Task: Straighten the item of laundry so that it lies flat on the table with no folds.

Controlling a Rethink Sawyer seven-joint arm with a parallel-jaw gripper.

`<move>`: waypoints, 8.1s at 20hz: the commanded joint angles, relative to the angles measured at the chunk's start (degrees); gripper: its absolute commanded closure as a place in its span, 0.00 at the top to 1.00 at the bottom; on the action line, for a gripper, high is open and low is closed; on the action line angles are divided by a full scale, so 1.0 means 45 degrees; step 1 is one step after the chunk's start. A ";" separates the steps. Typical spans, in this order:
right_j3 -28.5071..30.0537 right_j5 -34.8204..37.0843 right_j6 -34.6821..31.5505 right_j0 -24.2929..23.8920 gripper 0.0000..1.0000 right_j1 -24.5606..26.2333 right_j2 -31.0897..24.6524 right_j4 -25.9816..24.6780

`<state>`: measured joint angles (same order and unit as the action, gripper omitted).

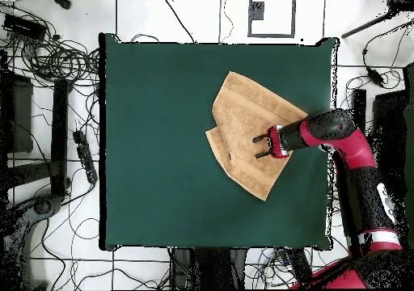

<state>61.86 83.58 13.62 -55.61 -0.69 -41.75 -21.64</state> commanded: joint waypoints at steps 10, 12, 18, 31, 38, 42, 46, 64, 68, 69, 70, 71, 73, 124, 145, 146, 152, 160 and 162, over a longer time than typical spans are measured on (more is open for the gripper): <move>0.2840 -0.8615 -1.2405 0.1237 1.00 -0.2321 0.3418 0.2292; 0.2839 -0.8684 -1.2421 0.1245 1.00 -0.2289 0.3410 0.2330; 0.2915 -0.9672 -1.2666 0.1277 1.00 -0.2368 0.3462 0.1623; 0.2996 -0.9218 -1.3878 0.0499 1.00 -0.3227 0.3269 0.3755; 0.5119 -0.9309 -1.3522 -0.1143 1.00 -0.4162 0.1871 0.5918; 0.7378 -0.9770 -1.4121 -0.1468 1.00 -0.6007 0.1779 0.6774; 0.8144 -1.0327 -1.4181 -0.1390 1.00 -0.6607 0.2120 0.7196; 0.6986 -1.0932 -1.4835 0.0371 1.00 -0.6534 0.2989 0.9924; 0.6275 -1.0308 -1.4789 0.0638 1.00 -0.6335 0.3224 0.9816; 0.6071 -1.0153 -1.4699 0.0612 1.00 -0.6214 0.3167 0.9828; 0.5919 -1.0057 -1.4580 0.0573 1.00 -0.6100 0.3113 0.9825; 0.5667 -0.9864 -1.4500 0.0597 1.00 -0.6016 0.3118 0.9811; 0.5369 -0.9633 -1.4299 0.0564 1.00 -0.5855 0.3104 0.9787; 0.4790 -1.3408 -1.9413 0.6935 1.00 -0.7394 1.1247 0.8396; 0.6526 -1.6722 -2.1085 0.8103 1.00 -0.7044 1.2077 0.8643; 0.6646 -1.6732 -2.1055 0.8010 1.00 -0.7106 1.1934 0.8650; 0.6964 -1.6168 -2.1345 0.7721 1.00 -0.7064 1.1598 0.8951; 0.6889 -1.6802 -2.1197 0.7783 1.00 -0.6921 1.1710 0.8723; 0.6977 -1.6827 -2.1142 0.7569 1.00 -0.7084 1.1458 0.8663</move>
<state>84.30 7.74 -64.66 -22.46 -36.41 13.69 16.01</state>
